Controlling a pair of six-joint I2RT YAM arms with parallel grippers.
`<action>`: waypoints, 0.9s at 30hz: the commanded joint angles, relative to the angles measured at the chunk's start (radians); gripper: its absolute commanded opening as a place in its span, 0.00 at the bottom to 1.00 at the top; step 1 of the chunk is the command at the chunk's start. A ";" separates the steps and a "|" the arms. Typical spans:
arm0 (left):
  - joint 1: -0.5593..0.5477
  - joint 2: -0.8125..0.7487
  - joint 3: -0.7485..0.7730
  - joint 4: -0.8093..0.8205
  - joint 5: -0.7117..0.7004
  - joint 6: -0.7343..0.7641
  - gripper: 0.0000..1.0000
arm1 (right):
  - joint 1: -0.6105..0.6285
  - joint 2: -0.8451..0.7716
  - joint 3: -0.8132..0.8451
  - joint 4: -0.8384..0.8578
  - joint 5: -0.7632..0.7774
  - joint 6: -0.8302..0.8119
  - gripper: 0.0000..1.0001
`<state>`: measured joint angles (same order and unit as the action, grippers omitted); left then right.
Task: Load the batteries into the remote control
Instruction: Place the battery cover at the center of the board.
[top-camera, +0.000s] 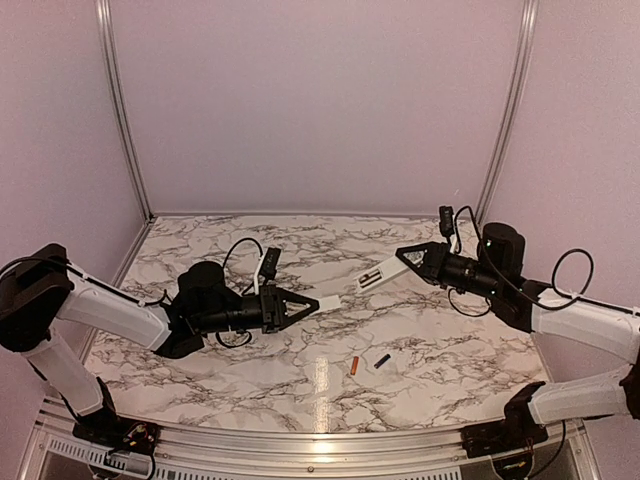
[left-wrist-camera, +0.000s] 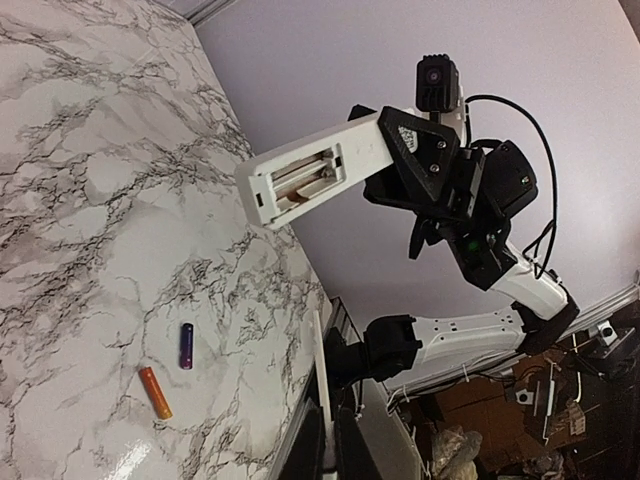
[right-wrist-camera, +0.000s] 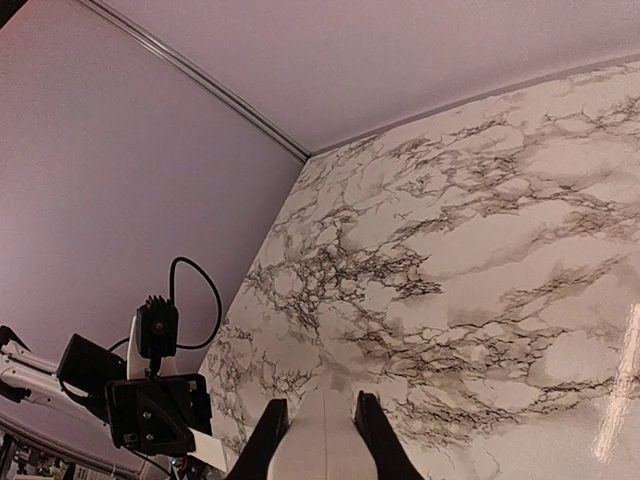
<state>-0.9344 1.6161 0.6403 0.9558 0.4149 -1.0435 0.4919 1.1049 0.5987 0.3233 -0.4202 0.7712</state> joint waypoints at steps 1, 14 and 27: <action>0.009 -0.054 -0.043 -0.230 -0.041 0.070 0.00 | -0.045 -0.051 -0.008 -0.050 -0.037 -0.035 0.00; 0.034 0.136 -0.071 -0.202 0.038 -0.017 0.00 | -0.068 -0.059 -0.042 -0.020 -0.108 -0.019 0.00; 0.076 0.192 -0.115 -0.200 0.025 -0.061 0.37 | -0.070 -0.053 -0.055 0.008 -0.127 -0.009 0.00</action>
<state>-0.8761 1.7973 0.5518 0.7425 0.4446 -1.1004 0.4335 1.0534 0.5480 0.2966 -0.5297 0.7547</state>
